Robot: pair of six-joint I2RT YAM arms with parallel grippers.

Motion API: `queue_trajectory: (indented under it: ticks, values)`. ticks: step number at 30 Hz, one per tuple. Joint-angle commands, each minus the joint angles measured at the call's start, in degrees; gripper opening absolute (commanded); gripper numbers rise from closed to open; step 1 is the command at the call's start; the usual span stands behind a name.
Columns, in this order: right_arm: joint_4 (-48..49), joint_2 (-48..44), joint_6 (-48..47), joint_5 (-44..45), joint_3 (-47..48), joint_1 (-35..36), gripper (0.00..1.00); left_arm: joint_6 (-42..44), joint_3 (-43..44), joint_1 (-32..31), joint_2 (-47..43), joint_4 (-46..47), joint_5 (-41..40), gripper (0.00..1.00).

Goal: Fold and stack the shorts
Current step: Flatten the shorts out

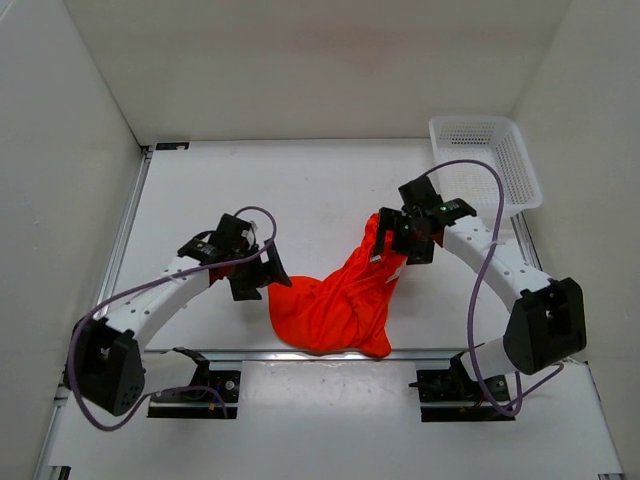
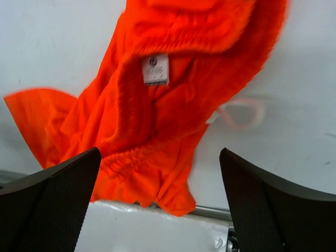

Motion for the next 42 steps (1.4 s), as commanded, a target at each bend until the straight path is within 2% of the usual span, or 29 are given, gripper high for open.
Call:
queue_trajectory:
  ticks: [1,6,9,12,13,15,16,17,18,19,20,22,25,27,29,30,31,33,34,36,39,42]
  values:
    - [0.00,-2.54,5.92,-2.71,-2.50,3.82,0.99,-4.13,-0.03,-4.25,5.10,4.67,-3.81,0.99]
    - [4.13,-2.54,14.53,-4.74,-5.94,11.29,0.99,-5.19,1.20,-8.13,15.03,6.53,-5.31,0.99]
    - [4.65,1.14,16.83,-2.64,-3.58,15.16,0.99,-6.51,0.68,-9.97,16.27,7.75,-5.31,0.99]
    - [4.13,7.10,18.14,1.13,-0.67,17.19,0.99,-6.51,0.68,-9.98,17.94,8.38,-5.91,0.86]
    - [4.13,8.35,18.15,1.93,0.38,17.89,0.97,-6.51,1.20,-9.98,19.08,8.38,-6.62,0.70]
    - [3.61,11.41,18.15,3.52,1.00,18.42,0.87,-5.38,2.08,-9.98,20.40,8.38,-7.32,0.48]
    - [3.60,12.13,18.15,5.09,1.87,19.03,0.71,-5.37,2.95,-9.98,21.62,8.38,-7.33,0.35]
    - [3.08,12.14,18.15,5.11,1.88,19.04,0.61,-4.76,2.96,-9.98,22.16,8.38,-7.33,0.13]
    - [2.29,12.92,18.15,5.89,1.88,19.04,0.49,-4.76,3.66,-9.98,22.16,8.38,-7.33,0.10]
    - [2.28,12.93,17.54,6.51,1.88,19.04,0.24,-4.15,4.36,-9.37,22.77,8.38,-7.33,0.10]
    - [1.41,12.93,17.53,7.21,1.88,19.04,0.13,-4.14,4.37,-9.36,22.78,8.38,-7.33,0.10]
    - [0.61,11.26,16.83,9.06,2.49,17.81,0.00,-2.13,6.12,-6.56,22.78,8.38,-6.81,0.10]
    - [-0.44,8.72,12.97,11.07,6.35,14.83,0.00,0.68,9.36,0.11,20.15,8.38,-5.49,0.10]
    - [-1.23,8.18,8.77,11.87,13.19,11.50,0.00,2.36,12.87,3.54,18.13,7.24,-4.78,0.10]
    - [-1.85,8.79,5.77,11.87,18.99,9.29,0.00,4.64,21.30,7.68,18.12,3.31,-4.78,0.10]
    - [-1.85,9.32,2.88,11.87,25.63,7.19,0.00,5.35,24.81,8.73,18.12,1.10,-4.78,0.10]
    - [-3.42,9.85,1.90,11.87,29.35,6.21,0.00,7.01,32.50,10.31,19.17,-1.27,-4.78,0.10]
    - [-3.96,10.55,-0.65,11.17,38.48,3.92,0.00,8.25,39.93,11.64,20.23,-6.99,-6.44,0.10]
    - [-3.96,9.95,-1.27,10.56,40.71,3.40,0.00,8.86,45.79,12.77,20.23,-8.22,-6.45,0.10]
    - [-3.96,8.63,-1.89,10.56,43.97,2.69,0.00,8.87,49.97,13.40,20.23,-10.68,-6.45,0.10]
    - [-3.96,4.15,-3.12,11.16,40.14,2.16,0.00,8.87,52.27,14.81,18.84,-11.83,-5.92,0.10]
    - [-3.26,-3.05,-3.12,12.75,31.88,2.16,0.00,8.26,47.37,14.81,14.80,-11.84,-5.39,0.10]
